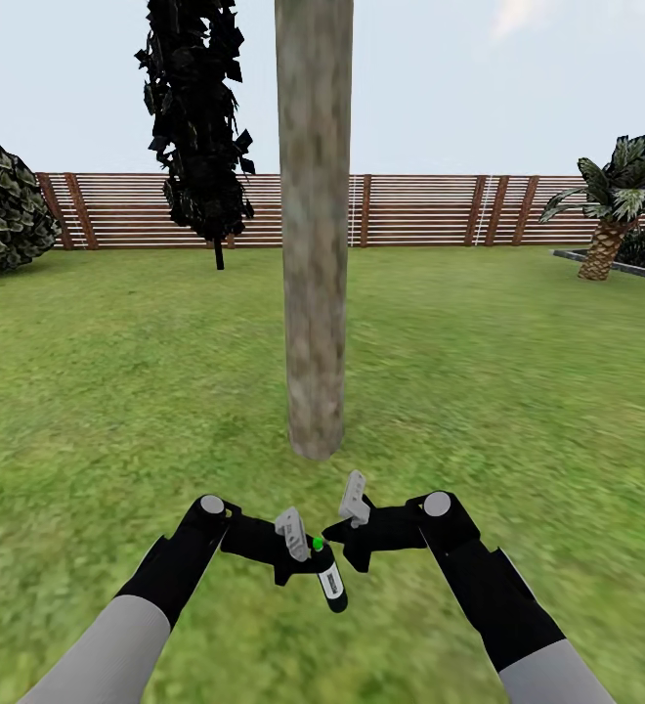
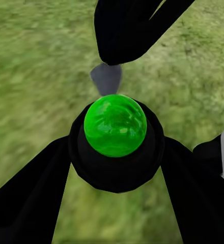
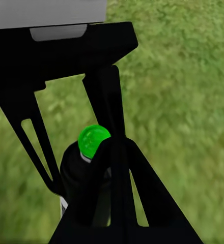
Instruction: In the garden, pick up the pesticide atomizer on the floor and spray pesticide onto both trees until each tree trunk is fully covered.
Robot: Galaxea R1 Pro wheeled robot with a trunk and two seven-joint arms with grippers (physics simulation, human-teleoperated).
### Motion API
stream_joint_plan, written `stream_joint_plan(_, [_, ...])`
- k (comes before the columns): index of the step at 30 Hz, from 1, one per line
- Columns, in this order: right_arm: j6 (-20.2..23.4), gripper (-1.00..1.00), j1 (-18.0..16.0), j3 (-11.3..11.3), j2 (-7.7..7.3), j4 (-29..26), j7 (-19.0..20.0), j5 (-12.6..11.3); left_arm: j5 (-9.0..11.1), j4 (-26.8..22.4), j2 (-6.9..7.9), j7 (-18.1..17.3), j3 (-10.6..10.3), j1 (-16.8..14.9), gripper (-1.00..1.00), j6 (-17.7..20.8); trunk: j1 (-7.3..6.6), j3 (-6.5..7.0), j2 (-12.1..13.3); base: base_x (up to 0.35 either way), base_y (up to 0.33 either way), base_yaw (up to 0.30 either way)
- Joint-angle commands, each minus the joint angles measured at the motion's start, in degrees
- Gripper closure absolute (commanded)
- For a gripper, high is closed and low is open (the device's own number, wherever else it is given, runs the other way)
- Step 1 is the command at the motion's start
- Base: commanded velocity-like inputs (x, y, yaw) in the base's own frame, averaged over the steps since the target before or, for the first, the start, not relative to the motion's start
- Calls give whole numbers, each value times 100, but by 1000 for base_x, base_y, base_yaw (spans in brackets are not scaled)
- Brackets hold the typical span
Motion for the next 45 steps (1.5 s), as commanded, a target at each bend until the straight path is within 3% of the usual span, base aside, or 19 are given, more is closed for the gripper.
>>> stream_joint_plan(1, [0, 100, 0, 0, -1, -2, 1, -1, -4, 4, 7, -4, 0, 3, 100, -7, 0, 0, 0, 0, 0, 0])
stream_joint_plan(8, [0, 100, 0, 0, 0, -7, 4, 1, -49, 13, 100, -12, -6, 27, 100, -40, 0, 0, 0, 0, 0, 0])
stream_joint_plan(11, [0, 100, 0, 0, -4, -7, 3, 0, -165, 23, 201, 16, -9, 33, 100, -42, 0, 0, 0, 0, 0, 0])
stream_joint_plan(16, [0, 100, 1, 0, -5, -7, 4, 0, -534, 255, 457, 53, -10, 23, 100, -46, 0, 0, 0, 0, 0, 0])
stream_joint_plan(19, [0, 100, 0, -5, -23, -6, 4, 6, -742, 307, 778, 57, -10, 23, 100, -51, 0, 0, 0, 0, 0, 0])
stream_joint_plan(22, [0, 100, 1, -14, -35, 6, 5, 9, -786, 302, 1013, 51, -8, 19, 100, -58, 0, 0, 0, 0, 0, 0])
stream_joint_plan(23, [-3, -100, 1, -15, -37, 12, 5, 11, -791, 294, 1078, 50, -5, 18, 100, -59, 0, 0, 0, 0, 0, 0])
stream_joint_plan(30, [-17, -100, 10, -15, -47, 76, -24, 39, -801, 299, 1397, 125, 25, 45, 100, -132, 0, 0, 0, 0, 0, 0])
stream_joint_plan(32, [-18, -100, 24, -21, -74, 235, -55, 40, -791, 318, 1426, 399, 43, 60, 100, -129, 0, 0, 0, 0, 0, 0])
stream_joint_plan(34, [-32, -100, 35, -139, -128, 576, -208, 32, -757, 388, 1432, 947, 193, 66, 100, -117, 0, 0, 0, 0, 0, 0])
stream_joint_plan(36, [-148, -100, 45, -680, -154, 1206, -773, 10, -718, 615, 1387, 1763, 619, 75, 100, -115, 0, 0, 0, 0, 0, 0])
stream_joint_plan(37, [-302, -100, 51, -1005, -157, 1504, -1068, -2, -707, 725, 1372, 2042, 786, 76, 100, -115, 0, 0, 0, 0, 0, 0])
stream_joint_plan(38, [-413, -100, 51, -1187, -157, 1657, -1212, -11, -703, 780, 1366, 2164, 860, 77, 100, -114, 0, 0, 0, 0, 0, 0])
stream_joint_plan(39, [-858, -100, 56, -1766, -146, 2105, -1591, -49, -695, 943, 1337, 2462, 1038, 78, 100, -114, 0, 0, 0, 0, 0, 0])
stream_joint_plan(40, [-1027, -100, 56, -1964, -143, 2254, -1701, -62, -693, 998, 1317, 2551, 1083, 78, 100, -114, 0, 0, 0, 0, 0, 0])
stream_joint_plan(42, [-1681, -100, 56, -2753, -127, 2821, -2129, -103, -695, 1215, 1202, 2955, 1209, 78, 100, -113, 0, 0, 0, 0, 0, 0])
stream_joint_plan(43, [-2063, -100, 56, -3313, -127, 3136, -2490, -118, -693, 1368, 1081, 3396, 1295, 79, 100, -113, 0, 0, 0, 0, 0, 0])
stream_joint_plan(44, [-2160, -100, 57, -3487, -127, 3210, -2617, -121, -692, 1419, 1036, 3572, 1326, 79, 100, -113, 0, 0, 0, 0, 0, 0])
stream_joint_plan(45, [-2362, -100, 55, -3972, -122, 3365, -3021, -127, -666, 1600, 866, 4185, 1420, 82, 100, -116, 0, 0, 0, 0, 0, 0])
